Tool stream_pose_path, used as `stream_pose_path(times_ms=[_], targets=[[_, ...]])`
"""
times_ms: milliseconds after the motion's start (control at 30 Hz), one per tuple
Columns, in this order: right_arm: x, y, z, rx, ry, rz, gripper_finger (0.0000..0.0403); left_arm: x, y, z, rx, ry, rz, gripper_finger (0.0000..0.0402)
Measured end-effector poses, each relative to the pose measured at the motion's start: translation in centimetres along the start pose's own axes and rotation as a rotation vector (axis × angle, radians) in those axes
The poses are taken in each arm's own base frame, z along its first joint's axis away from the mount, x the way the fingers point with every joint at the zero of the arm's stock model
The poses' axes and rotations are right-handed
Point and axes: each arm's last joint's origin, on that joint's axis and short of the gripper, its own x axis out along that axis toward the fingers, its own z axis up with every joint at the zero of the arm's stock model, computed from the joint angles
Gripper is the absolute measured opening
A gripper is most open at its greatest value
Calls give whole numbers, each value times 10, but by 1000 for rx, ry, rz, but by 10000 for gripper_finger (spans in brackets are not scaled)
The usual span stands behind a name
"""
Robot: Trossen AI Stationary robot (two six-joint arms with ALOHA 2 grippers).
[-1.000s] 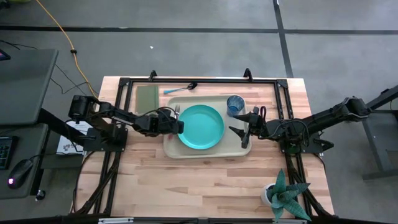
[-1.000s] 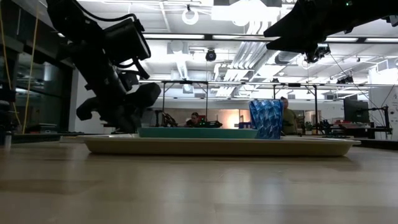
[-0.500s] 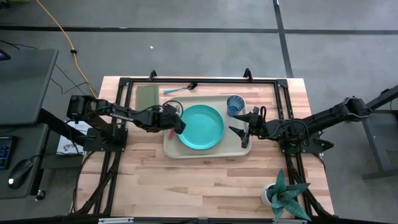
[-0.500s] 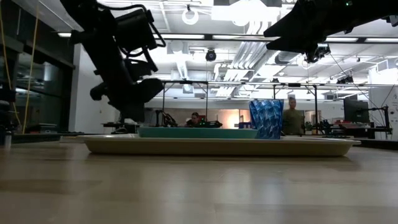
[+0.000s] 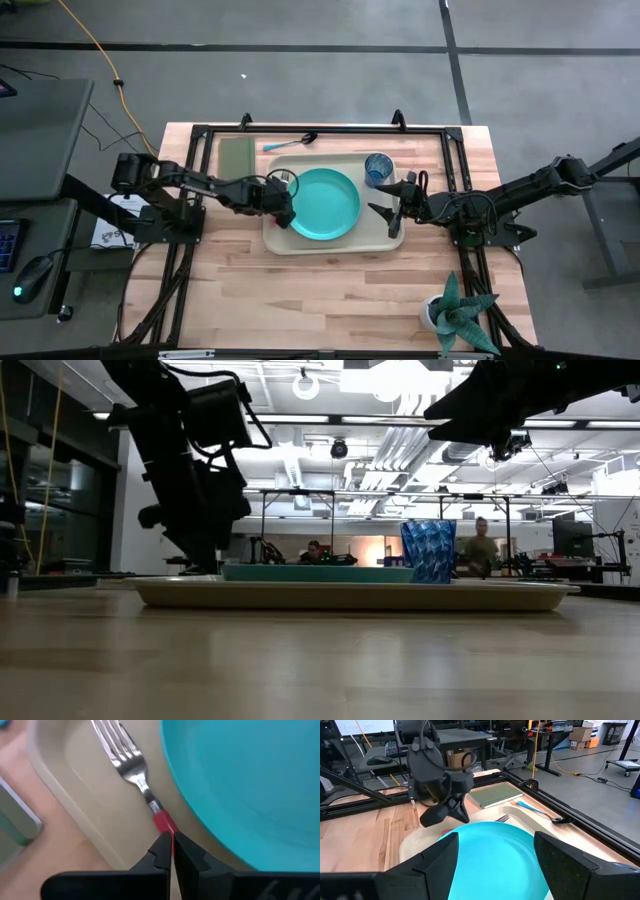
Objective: Pick and place plate/cup/fork/spoon on tray
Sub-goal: Put the pink fork to the left side of the green plate on the gray serving tray
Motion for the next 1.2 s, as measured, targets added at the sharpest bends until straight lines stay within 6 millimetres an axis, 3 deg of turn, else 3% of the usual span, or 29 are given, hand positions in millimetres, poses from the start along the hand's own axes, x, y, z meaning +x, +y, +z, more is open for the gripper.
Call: stream_pose_path(times_ms=[567, 733, 867, 967, 1200], targets=[[0, 0, 0, -1, 0, 0, 252, -7, -24, 7, -57, -102, -218, 0], [0, 0, 0, -3, 0, 0, 252, -14, -16, 12, -7, -154, -160, 0], [0, 0, 0, -3, 0, 0, 252, -17, 2, 25, 7, -214, -67, 0], [0, 0, 0, -3, 0, 0, 252, -14, 16, 46, 2, -207, -46, 0], [0, 0, 0, -3, -1, -6, 252, 20, 30, 90, 8, -125, -68, 0]])
